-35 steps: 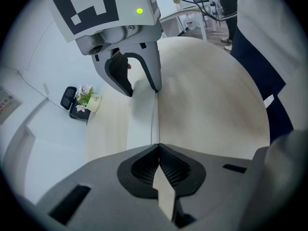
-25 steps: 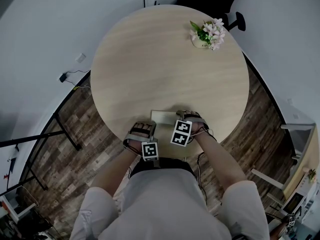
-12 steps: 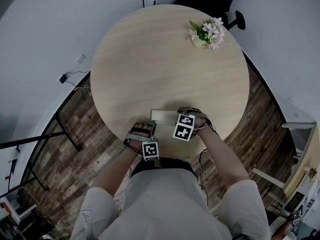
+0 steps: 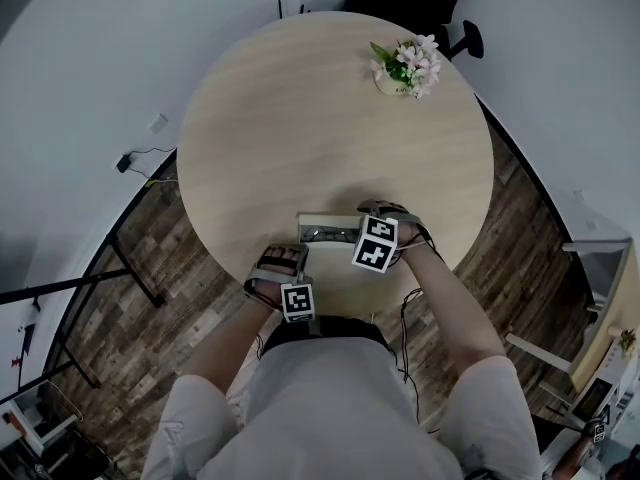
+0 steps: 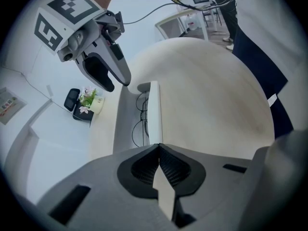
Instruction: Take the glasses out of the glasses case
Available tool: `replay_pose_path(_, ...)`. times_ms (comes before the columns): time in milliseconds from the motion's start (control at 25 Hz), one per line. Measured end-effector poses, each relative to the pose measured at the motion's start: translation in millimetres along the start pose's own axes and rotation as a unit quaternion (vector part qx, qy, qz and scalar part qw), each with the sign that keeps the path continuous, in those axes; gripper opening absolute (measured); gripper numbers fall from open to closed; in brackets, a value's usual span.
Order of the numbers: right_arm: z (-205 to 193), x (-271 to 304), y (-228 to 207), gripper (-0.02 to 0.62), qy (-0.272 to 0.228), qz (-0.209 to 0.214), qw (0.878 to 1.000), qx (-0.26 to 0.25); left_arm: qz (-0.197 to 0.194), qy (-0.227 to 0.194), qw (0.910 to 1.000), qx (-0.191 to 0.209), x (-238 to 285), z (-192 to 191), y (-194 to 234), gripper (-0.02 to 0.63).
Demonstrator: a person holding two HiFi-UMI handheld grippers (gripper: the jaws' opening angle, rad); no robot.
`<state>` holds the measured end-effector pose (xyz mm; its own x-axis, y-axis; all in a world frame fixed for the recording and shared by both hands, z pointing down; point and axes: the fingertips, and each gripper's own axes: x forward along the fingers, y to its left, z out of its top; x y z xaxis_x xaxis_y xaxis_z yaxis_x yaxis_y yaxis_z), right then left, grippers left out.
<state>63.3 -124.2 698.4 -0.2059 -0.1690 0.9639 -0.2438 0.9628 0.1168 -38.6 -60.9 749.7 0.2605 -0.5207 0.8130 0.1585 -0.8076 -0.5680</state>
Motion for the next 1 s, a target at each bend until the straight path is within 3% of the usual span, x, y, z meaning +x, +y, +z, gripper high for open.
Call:
replay_pose_path(400,-0.2,-18.1,-14.9,0.227,-0.037,-0.061,0.997,0.033,0.002,0.004,1.0000,0.002,-2.5,-0.8,1.4,0.005)
replay_pose_path(560,7.8,-28.3,-7.7,0.218,-0.058,-0.102,0.993,0.014,0.004,0.003,1.0000,0.004,-1.3,-0.8,0.7,0.005)
replay_pose_path(760,22.0,-42.6,14.4,0.135,-0.110,-0.160,0.981,-0.007,0.003,0.002,0.9999,0.010,-1.4,-0.9,-0.1,0.005)
replay_pose_path(1000,13.4,-39.1,45.2,0.090,-0.105,-0.202,0.973,-0.031,0.005,0.004,0.9998,0.018,-0.3,-0.9,0.1,0.005)
